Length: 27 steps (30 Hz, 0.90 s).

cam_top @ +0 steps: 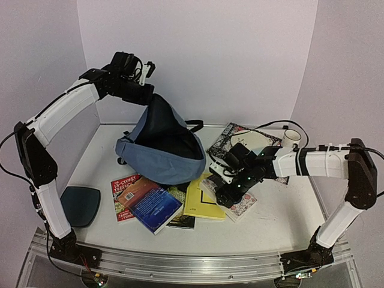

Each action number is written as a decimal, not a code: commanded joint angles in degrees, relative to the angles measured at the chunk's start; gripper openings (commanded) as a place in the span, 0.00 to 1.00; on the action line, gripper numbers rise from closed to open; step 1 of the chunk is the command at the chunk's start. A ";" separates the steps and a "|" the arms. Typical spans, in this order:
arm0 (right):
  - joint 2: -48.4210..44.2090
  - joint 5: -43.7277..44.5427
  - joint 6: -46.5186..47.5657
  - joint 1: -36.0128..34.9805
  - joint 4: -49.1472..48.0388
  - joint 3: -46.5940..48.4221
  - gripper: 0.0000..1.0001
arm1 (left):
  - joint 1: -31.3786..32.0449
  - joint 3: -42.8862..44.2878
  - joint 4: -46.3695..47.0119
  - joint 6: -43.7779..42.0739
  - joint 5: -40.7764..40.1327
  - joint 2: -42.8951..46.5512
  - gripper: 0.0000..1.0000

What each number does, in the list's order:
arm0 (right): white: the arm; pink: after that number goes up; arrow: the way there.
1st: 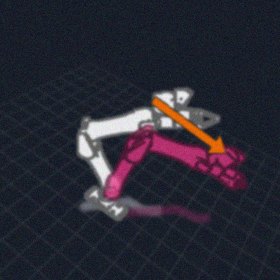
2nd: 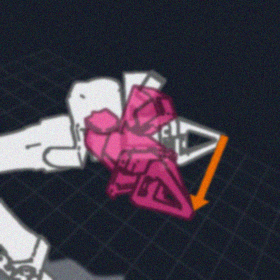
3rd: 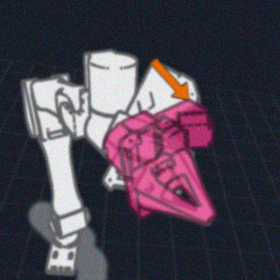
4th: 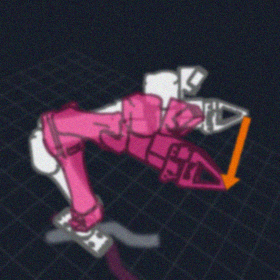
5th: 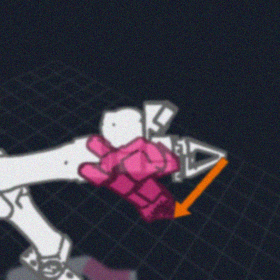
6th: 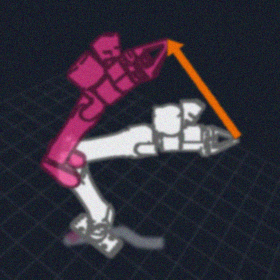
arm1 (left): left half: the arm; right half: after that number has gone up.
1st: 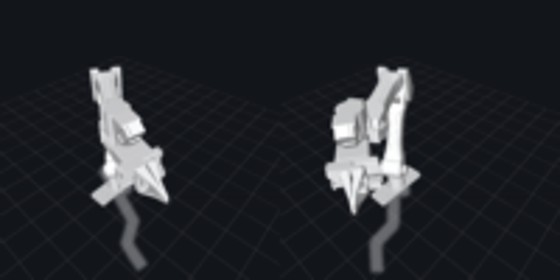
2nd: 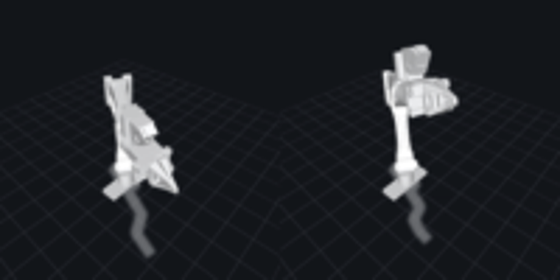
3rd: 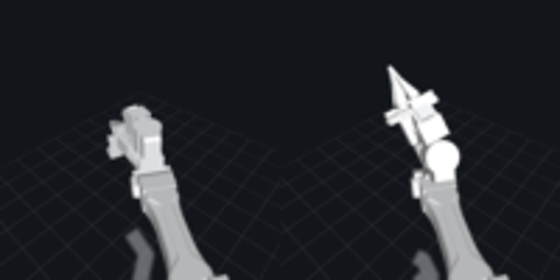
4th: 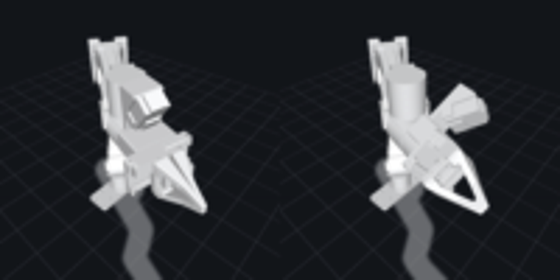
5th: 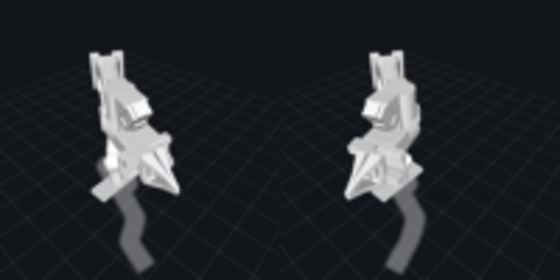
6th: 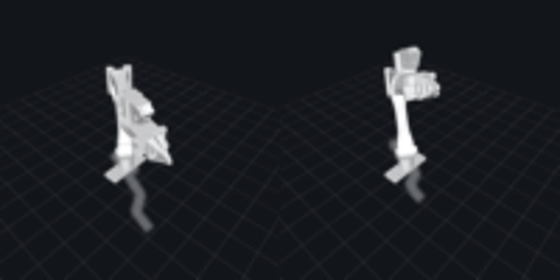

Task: Pack the student bag
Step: Adjust the book in the student bag, then pick up the book.

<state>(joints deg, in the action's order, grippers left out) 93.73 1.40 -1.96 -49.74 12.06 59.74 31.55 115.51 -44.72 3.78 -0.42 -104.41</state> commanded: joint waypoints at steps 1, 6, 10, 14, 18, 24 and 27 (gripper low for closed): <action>-1.35 8.11 2.69 -3.43 1.64 -2.16 0.89 | 0.15 -6.32 3.15 2.15 1.04 2.27 0.00; -1.45 12.79 0.29 -4.97 2.33 -3.96 0.88 | 0.09 -13.30 3.48 0.86 -3.69 1.57 0.00; 0.32 13.83 -0.66 -5.66 3.66 -3.15 0.88 | -0.22 -14.89 4.13 -1.18 -7.60 -0.17 0.00; 3.59 15.80 -0.27 -6.87 6.51 -1.43 0.87 | -0.87 -13.22 4.67 -3.04 -10.11 -2.30 0.00; 5.75 18.95 -0.44 -8.05 9.41 -0.27 0.86 | -1.14 -9.17 4.68 -5.46 -11.92 -3.28 0.00; 7.24 22.60 -1.41 -9.70 11.92 -0.22 0.85 | -1.14 -5.38 4.90 -5.87 -9.14 -0.54 0.00; 8.89 24.50 -1.66 -10.39 11.85 -0.19 0.84 | -1.12 -6.30 4.99 -4.76 -5.99 0.74 0.00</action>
<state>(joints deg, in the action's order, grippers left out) 100.28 21.07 -2.62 -59.10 19.12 57.99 30.70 106.83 -42.22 -1.22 -9.32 -108.08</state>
